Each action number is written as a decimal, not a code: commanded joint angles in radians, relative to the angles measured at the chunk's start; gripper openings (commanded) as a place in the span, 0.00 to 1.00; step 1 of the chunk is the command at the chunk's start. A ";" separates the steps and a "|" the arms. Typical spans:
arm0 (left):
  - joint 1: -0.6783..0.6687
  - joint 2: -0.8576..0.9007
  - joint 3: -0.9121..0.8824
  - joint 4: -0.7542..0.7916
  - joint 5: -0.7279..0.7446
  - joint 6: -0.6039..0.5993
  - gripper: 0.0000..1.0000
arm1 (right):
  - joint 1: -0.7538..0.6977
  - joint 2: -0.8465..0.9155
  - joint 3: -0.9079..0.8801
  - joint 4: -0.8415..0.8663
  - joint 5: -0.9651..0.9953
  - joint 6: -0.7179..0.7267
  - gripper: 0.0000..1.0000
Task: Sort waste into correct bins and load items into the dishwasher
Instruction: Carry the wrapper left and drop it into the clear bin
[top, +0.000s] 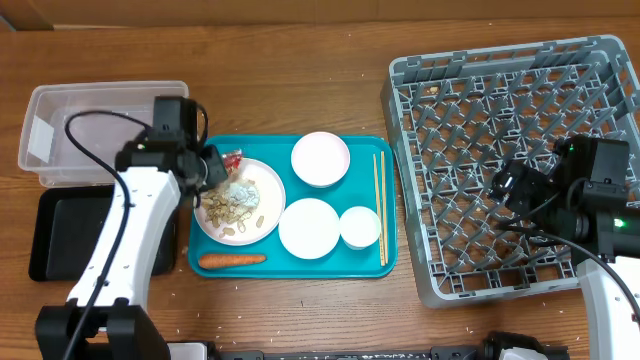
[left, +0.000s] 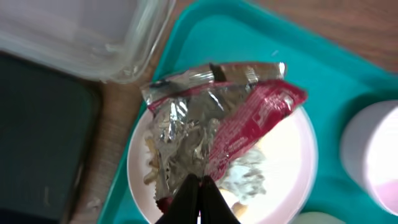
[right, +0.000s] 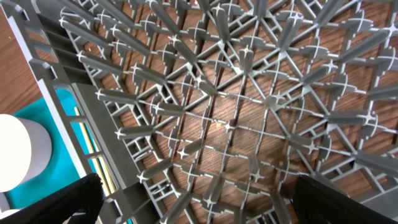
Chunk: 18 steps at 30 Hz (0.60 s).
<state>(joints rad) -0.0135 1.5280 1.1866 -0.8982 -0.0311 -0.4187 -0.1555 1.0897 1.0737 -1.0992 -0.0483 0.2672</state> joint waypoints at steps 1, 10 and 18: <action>-0.006 -0.014 0.146 -0.038 -0.007 0.060 0.04 | 0.005 0.000 0.028 0.011 -0.006 -0.006 1.00; 0.014 -0.014 0.307 -0.015 -0.217 0.060 0.04 | 0.005 0.000 0.028 0.012 -0.006 -0.006 1.00; 0.160 -0.009 0.307 0.043 -0.248 0.056 0.04 | 0.005 0.000 0.028 0.013 -0.006 -0.005 1.00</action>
<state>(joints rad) 0.0975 1.5276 1.4689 -0.8600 -0.2379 -0.3813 -0.1555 1.0897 1.0737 -1.0920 -0.0483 0.2646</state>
